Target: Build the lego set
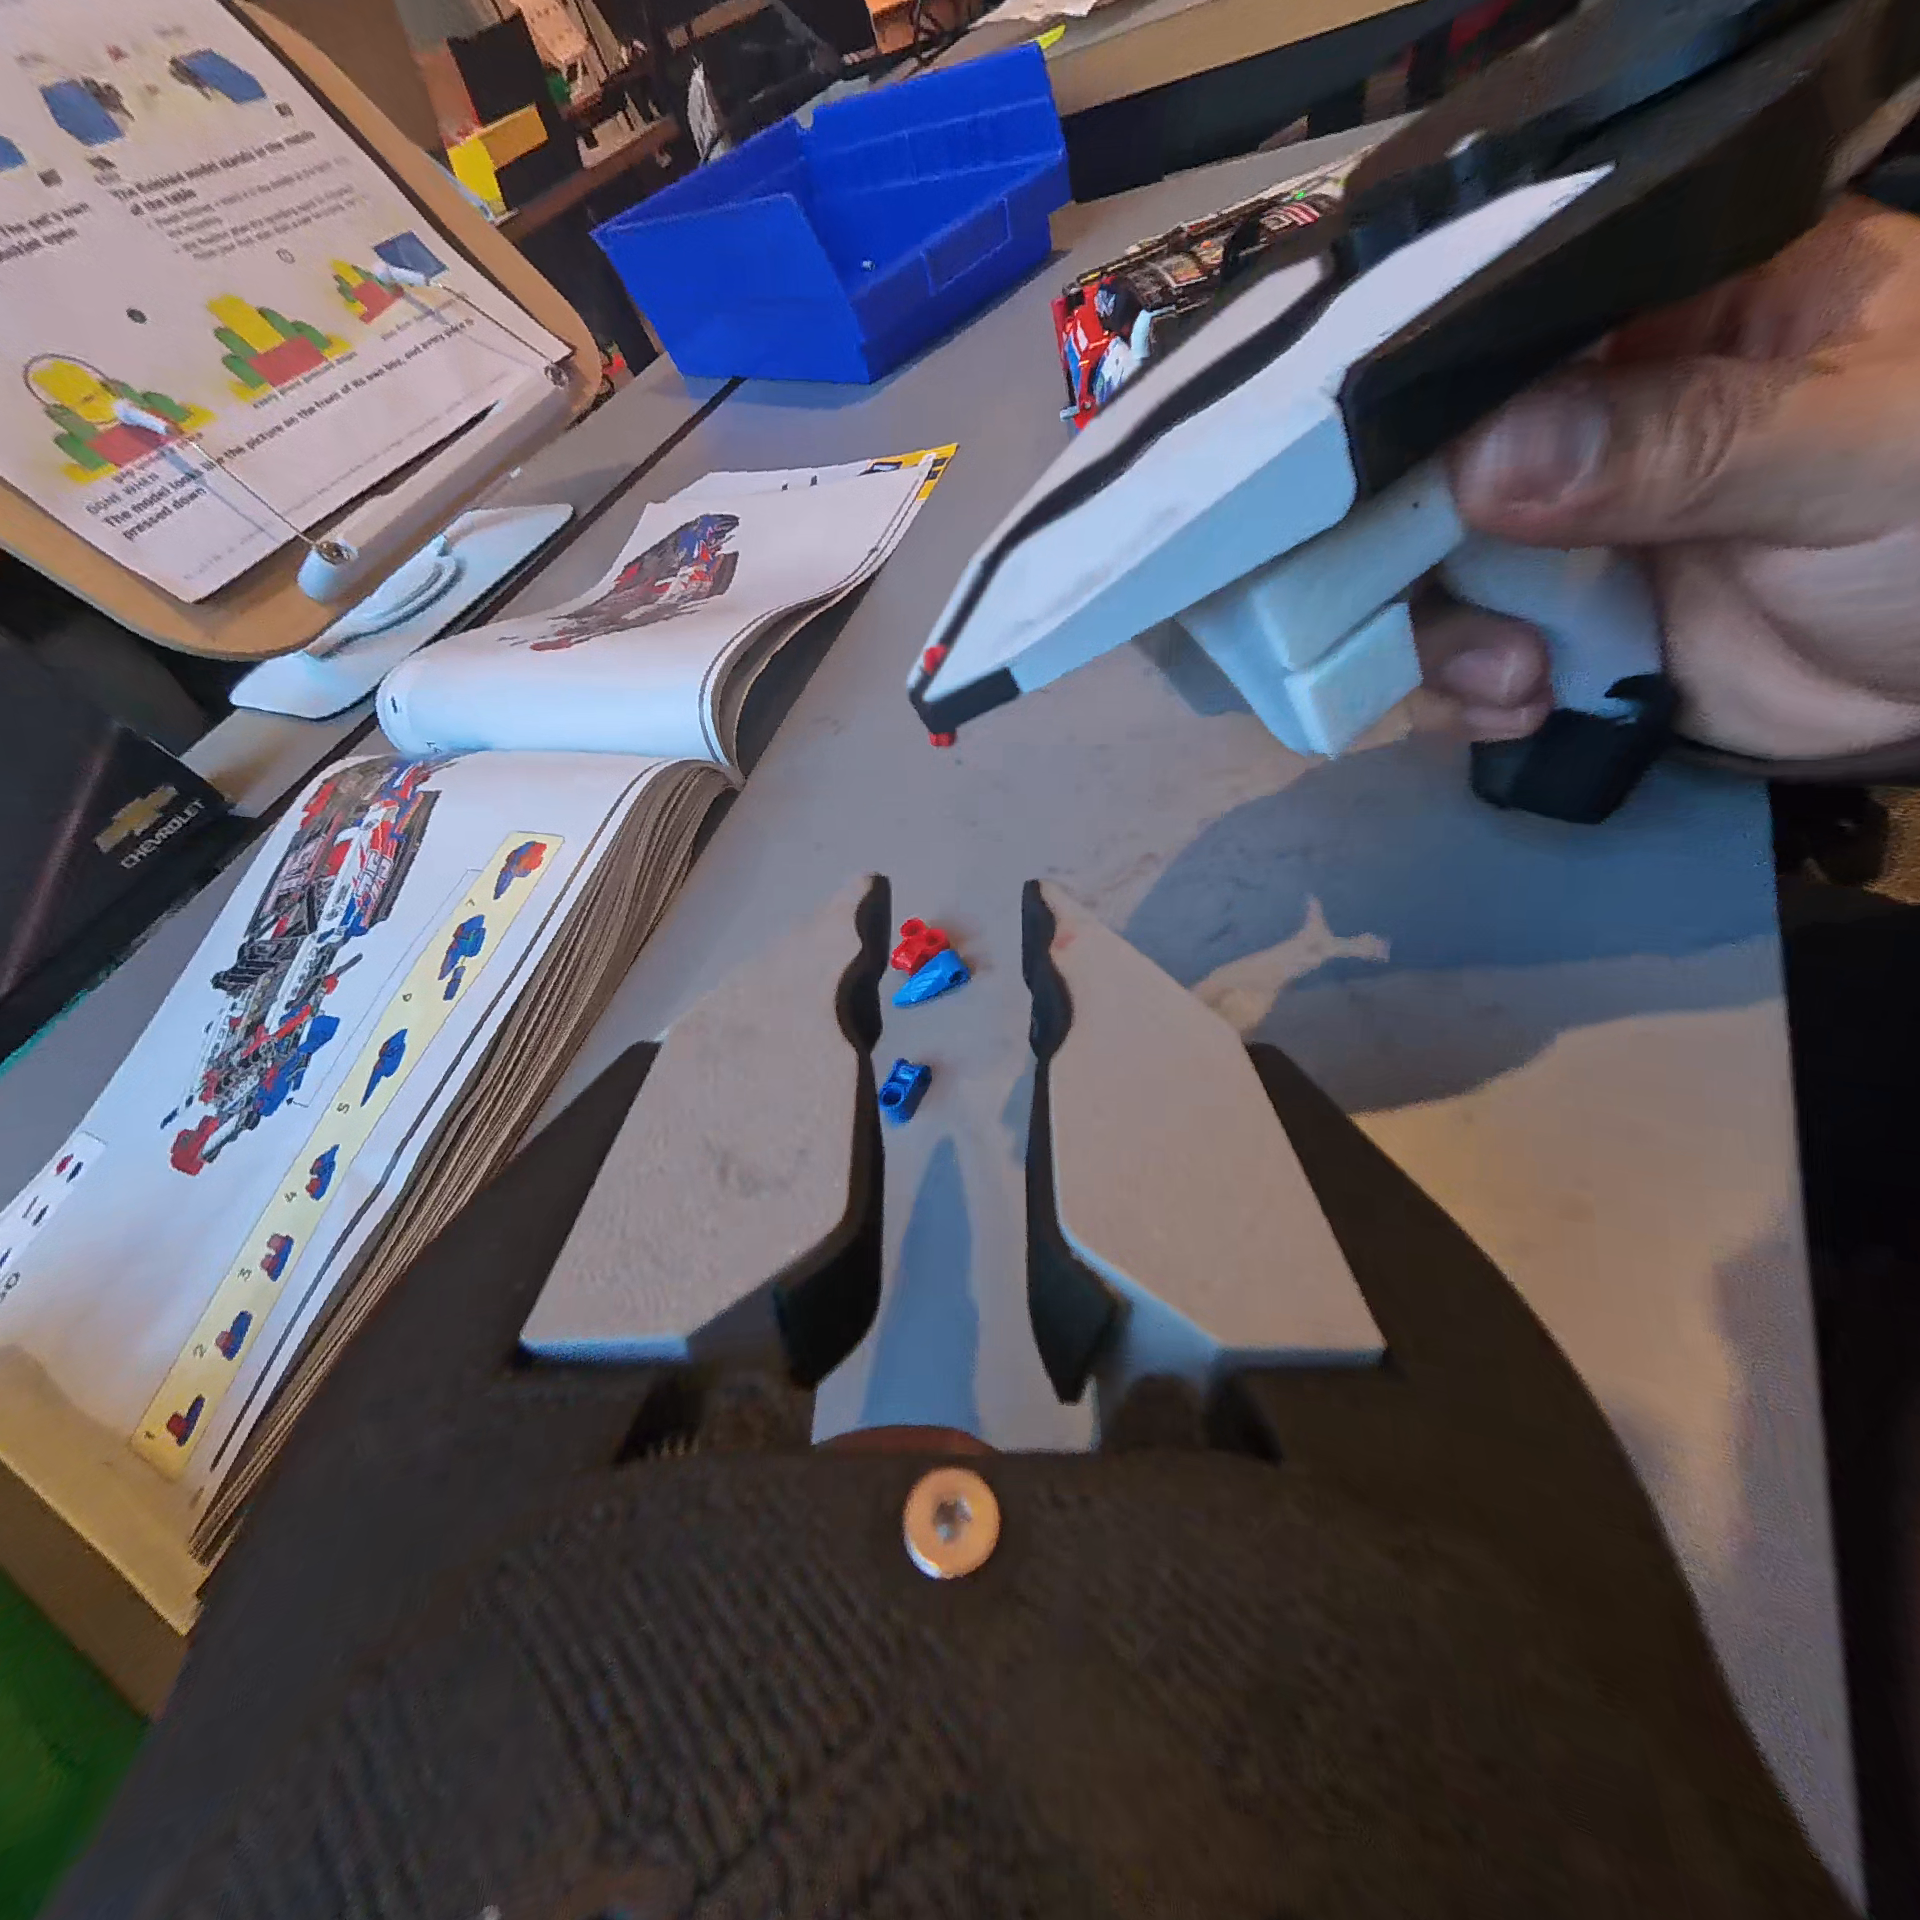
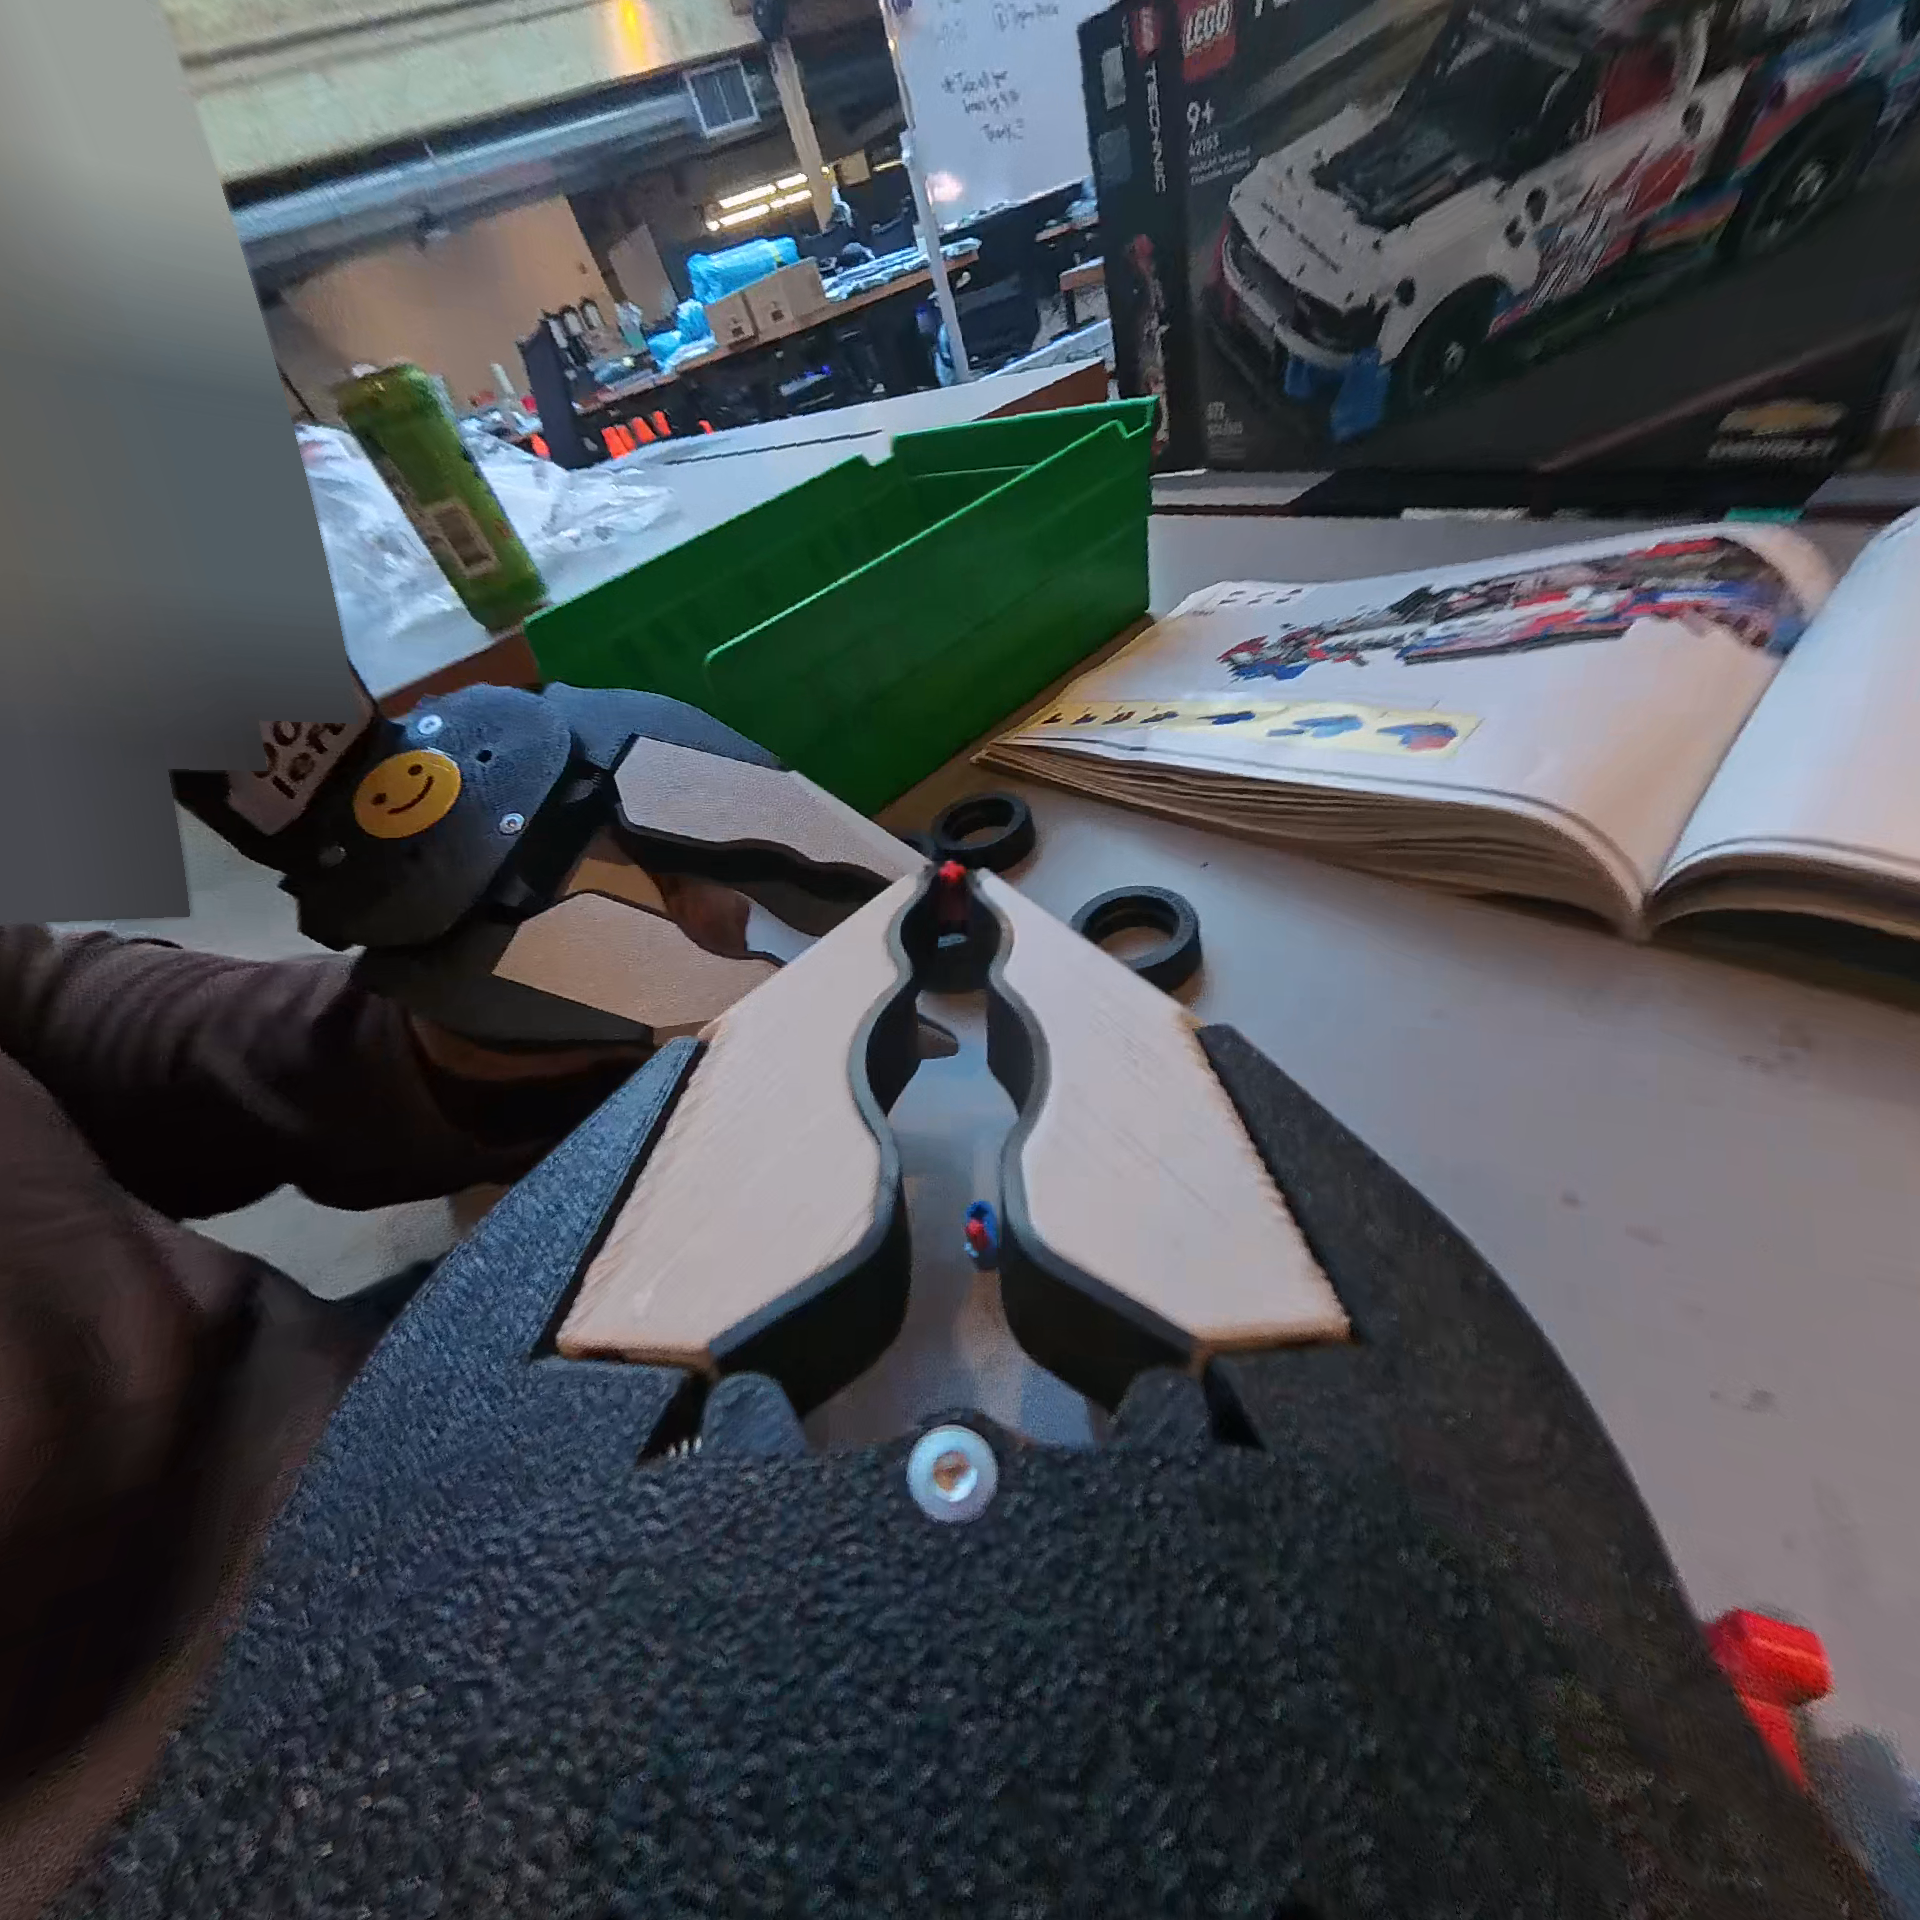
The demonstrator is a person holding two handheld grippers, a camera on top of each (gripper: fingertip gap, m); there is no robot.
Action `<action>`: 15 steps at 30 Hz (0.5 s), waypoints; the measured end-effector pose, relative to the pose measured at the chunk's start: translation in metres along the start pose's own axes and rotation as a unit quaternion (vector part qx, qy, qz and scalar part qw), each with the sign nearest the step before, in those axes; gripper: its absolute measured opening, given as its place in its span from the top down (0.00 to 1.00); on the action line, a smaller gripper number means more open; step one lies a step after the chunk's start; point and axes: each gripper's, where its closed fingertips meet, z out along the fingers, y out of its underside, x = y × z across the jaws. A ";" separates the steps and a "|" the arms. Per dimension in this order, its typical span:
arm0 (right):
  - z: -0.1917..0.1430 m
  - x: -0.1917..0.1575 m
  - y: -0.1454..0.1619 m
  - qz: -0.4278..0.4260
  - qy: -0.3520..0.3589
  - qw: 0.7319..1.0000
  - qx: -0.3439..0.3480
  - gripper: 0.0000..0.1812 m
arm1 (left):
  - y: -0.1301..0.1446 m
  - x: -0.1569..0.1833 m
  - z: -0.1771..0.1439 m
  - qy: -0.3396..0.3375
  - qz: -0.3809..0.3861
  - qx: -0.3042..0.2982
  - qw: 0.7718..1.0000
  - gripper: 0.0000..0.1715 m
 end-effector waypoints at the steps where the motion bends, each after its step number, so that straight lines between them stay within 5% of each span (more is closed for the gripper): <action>1: 0.000 0.001 0.000 -0.017 0.009 1.000 0.001 0.98 | 0.002 0.000 0.001 0.000 0.001 -0.002 1.000 0.88; 15: 0.003 0.013 0.001 -0.068 0.046 0.997 0.011 0.98 | 0.008 -0.008 0.004 -0.009 -0.025 -0.017 1.000 0.88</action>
